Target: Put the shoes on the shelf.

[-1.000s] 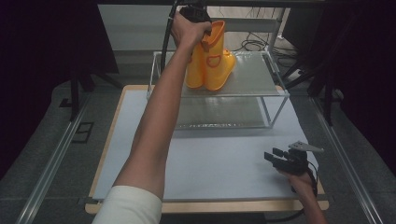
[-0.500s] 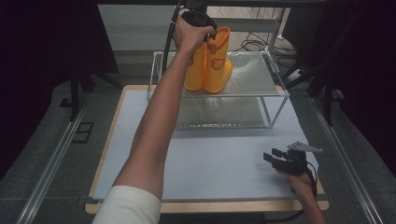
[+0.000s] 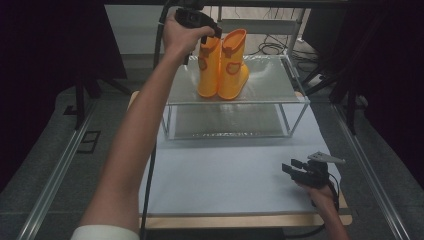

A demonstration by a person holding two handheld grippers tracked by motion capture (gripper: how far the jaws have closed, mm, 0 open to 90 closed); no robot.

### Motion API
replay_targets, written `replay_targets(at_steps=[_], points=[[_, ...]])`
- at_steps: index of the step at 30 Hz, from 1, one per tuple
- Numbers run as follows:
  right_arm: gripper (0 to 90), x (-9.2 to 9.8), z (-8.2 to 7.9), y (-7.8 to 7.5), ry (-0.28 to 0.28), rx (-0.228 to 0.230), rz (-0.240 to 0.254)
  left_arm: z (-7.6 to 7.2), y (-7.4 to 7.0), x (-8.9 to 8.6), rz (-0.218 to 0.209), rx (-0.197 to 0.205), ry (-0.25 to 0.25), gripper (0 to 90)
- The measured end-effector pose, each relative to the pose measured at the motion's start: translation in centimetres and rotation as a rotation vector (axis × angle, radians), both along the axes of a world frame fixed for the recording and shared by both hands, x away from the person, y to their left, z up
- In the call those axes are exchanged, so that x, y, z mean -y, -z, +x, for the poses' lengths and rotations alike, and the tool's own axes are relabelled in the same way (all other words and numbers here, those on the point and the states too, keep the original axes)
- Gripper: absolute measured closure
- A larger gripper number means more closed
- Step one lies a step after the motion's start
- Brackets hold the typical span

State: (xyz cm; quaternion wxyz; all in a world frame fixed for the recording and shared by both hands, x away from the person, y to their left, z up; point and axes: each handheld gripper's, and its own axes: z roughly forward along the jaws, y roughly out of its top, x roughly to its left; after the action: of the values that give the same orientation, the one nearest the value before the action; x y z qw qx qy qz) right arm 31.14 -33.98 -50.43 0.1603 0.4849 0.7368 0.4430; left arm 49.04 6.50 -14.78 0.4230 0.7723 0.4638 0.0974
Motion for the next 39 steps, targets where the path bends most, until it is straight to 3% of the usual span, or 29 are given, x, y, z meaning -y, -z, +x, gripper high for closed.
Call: replay_targets(at_steps=[3,9,15,20,27,34,39], points=[[48.2,0.0,0.0,0.0,0.001,0.002,-0.004,-1.7,0.0,-1.3,-0.003,0.01,0.025,82.6],[48.2,-0.1,0.1,0.0,0.003,0.003,-0.009,-4.7,1.2,-3.6,0.035,0.014,0.04,88.6],[48.1,-0.5,0.0,-0.1,-0.006,0.008,-0.019,-5.6,4.0,-5.1,0.056,-0.01,0.036,89.5],[48.1,-0.5,0.0,0.0,-0.012,0.002,-0.025,-5.0,7.1,-5.9,0.051,-0.054,0.033,89.4],[48.2,-0.3,0.1,0.1,-0.006,-0.002,-0.021,-3.6,10.2,-6.5,0.054,-0.096,0.013,89.1],[48.2,-0.6,0.0,0.2,-0.014,0.001,-0.032,-1.6,14.2,-5.4,0.068,-0.128,-0.023,89.2],[48.2,-0.4,0.1,0.3,-0.007,-0.002,-0.026,-0.2,16.0,-4.5,0.08,-0.139,-0.046,89.1]])
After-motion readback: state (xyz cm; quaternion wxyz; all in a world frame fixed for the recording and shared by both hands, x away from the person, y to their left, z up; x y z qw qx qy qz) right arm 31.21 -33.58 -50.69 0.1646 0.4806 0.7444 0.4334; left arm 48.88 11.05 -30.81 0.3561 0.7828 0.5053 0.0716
